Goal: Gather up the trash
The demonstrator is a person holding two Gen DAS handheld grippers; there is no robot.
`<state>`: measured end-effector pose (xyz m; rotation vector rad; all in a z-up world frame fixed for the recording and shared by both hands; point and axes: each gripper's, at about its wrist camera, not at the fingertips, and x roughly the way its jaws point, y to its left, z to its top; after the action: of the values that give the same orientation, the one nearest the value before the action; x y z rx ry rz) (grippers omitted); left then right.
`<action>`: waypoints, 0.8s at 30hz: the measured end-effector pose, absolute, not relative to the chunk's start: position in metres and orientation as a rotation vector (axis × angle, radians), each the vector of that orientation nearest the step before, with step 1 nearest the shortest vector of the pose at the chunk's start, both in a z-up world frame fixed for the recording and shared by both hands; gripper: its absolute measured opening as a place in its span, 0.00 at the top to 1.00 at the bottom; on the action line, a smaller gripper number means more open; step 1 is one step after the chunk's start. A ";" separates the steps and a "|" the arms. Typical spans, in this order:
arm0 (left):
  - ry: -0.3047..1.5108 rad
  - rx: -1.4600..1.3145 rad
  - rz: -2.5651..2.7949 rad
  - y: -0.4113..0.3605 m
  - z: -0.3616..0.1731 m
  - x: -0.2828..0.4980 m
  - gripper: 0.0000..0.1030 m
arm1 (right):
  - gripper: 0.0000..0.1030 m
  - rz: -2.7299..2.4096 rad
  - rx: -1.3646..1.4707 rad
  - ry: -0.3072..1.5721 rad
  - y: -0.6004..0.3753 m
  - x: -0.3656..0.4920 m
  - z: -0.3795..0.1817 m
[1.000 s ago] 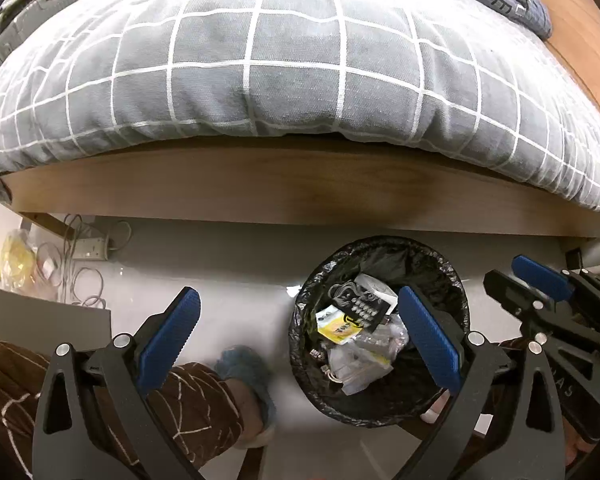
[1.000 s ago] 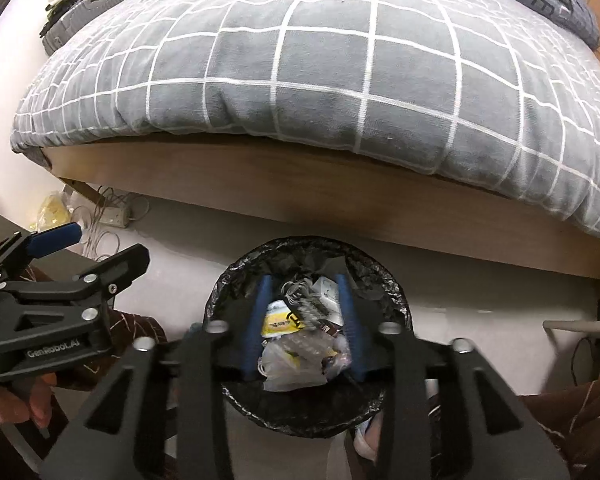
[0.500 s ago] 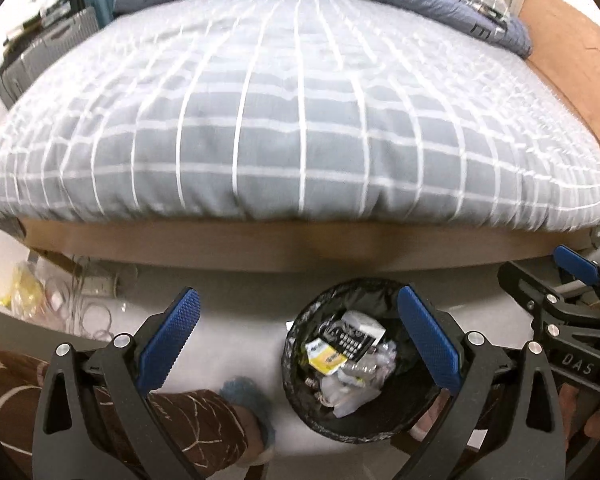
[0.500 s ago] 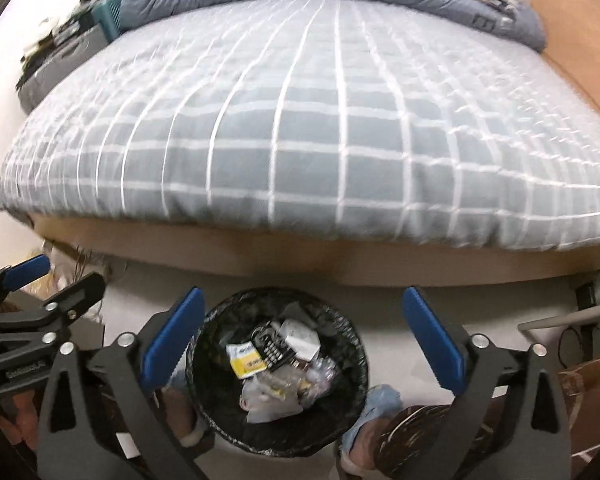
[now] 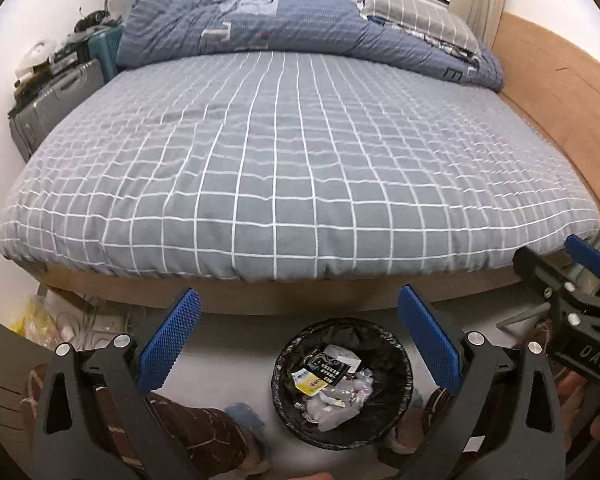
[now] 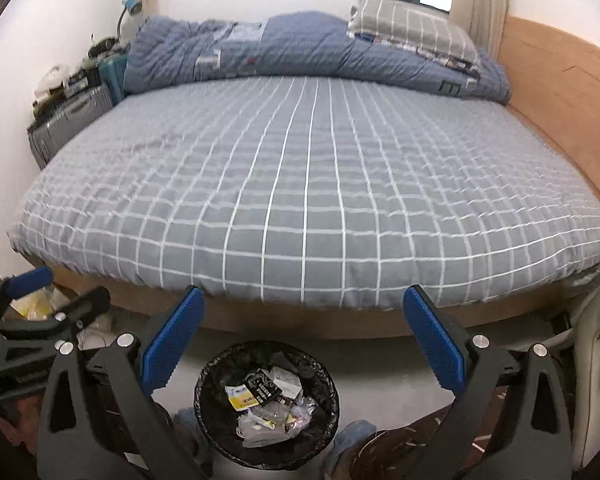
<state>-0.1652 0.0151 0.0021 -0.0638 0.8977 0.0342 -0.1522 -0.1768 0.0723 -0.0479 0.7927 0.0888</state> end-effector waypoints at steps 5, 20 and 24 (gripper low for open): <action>0.850 -0.045 0.039 0.011 0.034 -0.190 0.06 | 0.07 0.075 -0.025 0.755 -0.183 -0.177 0.102; 0.808 -0.053 0.030 0.006 0.065 -0.219 0.06 | 0.07 0.047 -0.021 0.736 -0.192 -0.208 0.117; 0.803 -0.047 0.036 0.004 0.063 -0.219 0.06 | 0.07 0.040 -0.023 0.738 -0.193 -0.209 0.116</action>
<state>-0.2189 0.0044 0.0634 -0.0465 0.8030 0.0355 -0.2095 -0.1927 0.1157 -0.0227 0.7376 0.0402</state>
